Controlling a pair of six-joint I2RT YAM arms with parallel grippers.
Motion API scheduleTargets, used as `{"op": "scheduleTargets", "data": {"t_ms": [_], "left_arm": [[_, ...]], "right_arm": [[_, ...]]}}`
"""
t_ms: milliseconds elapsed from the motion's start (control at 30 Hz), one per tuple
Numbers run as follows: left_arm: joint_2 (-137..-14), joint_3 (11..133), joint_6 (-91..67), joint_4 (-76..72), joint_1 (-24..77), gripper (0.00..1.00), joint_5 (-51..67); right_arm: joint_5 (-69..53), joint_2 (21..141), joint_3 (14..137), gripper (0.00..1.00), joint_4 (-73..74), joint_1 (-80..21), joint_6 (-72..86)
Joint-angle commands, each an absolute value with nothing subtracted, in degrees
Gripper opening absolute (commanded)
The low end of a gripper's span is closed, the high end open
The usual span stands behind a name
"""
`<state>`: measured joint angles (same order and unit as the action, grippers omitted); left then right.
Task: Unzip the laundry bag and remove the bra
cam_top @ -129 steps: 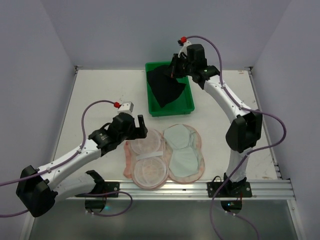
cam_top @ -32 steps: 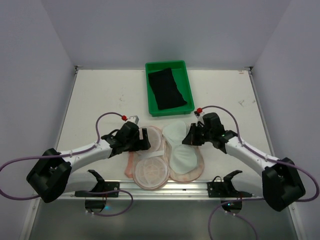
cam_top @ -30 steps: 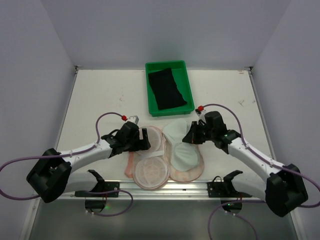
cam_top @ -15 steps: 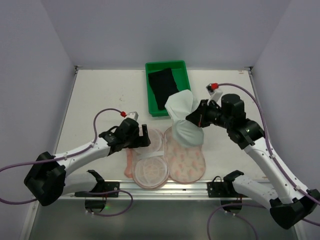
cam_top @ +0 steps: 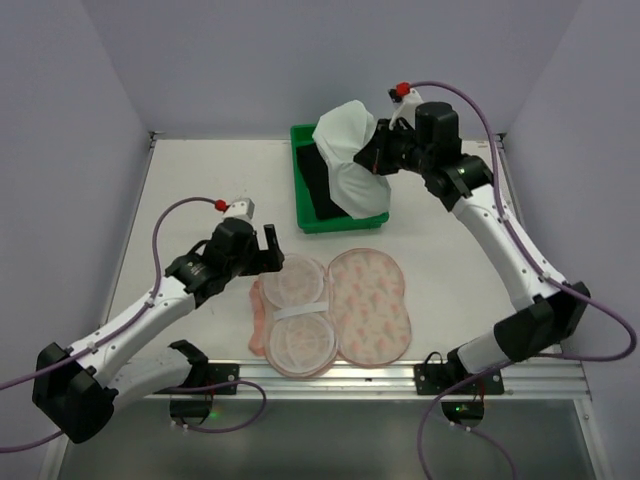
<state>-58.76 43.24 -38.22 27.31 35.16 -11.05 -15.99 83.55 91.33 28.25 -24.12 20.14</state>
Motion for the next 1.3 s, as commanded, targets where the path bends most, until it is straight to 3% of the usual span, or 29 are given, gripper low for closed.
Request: {"op": "scheduleTargets", "data": {"t_ms": [0, 233, 433, 867, 1000, 1067, 1100, 1133, 1267], "left_arm": [[-56.26, 45.26, -32.35, 31.46, 31.47, 1.00, -13.54], [-51.95, 44.30, -24.62, 31.47, 23.92, 1.00, -15.03], [-49.57, 41.32, -18.72, 27.96, 23.29, 1.00, -18.36], [-50.27, 37.62, -19.34, 22.50, 20.65, 1.00, -15.29], [-50.19, 37.62, -19.34, 22.41, 20.22, 1.00, -15.12], [-50.19, 37.53, -19.25, 22.41, 20.21, 1.00, -14.94], [-50.10, 37.62, -19.25, 22.41, 20.04, 1.00, -14.85], [-50.18, 37.53, -19.16, 22.33, 20.13, 1.00, -14.77], [-50.45, 37.35, -19.25, 22.32, 20.13, 1.00, -13.02]], "right_arm": [[-17.05, 91.02, 97.81, 0.00, 25.67, -22.85, 17.84], [-20.47, 105.70, 108.88, 0.00, 24.17, -20.57, 18.46], [-26.44, 116.62, 115.47, 0.00, 23.56, -20.04, 20.65], [-33.23, 133.77, 118.92, 0.02, 19.95, -16.61, 28.47], [-32.26, 133.95, 117.95, 0.18, 19.95, -15.65, 29.09], [-31.38, 133.77, 118.21, 0.38, 20.21, -15.38, 28.74], [-31.29, 133.68, 118.56, 0.55, 20.65, -15.03, 28.74], [-32.16, 133.16, 119.52, 0.62, 21.26, -14.86, 28.74], [-32.17, 127.30, 116.64, 0.78, 21.62, -14.85, 29.18]]}}
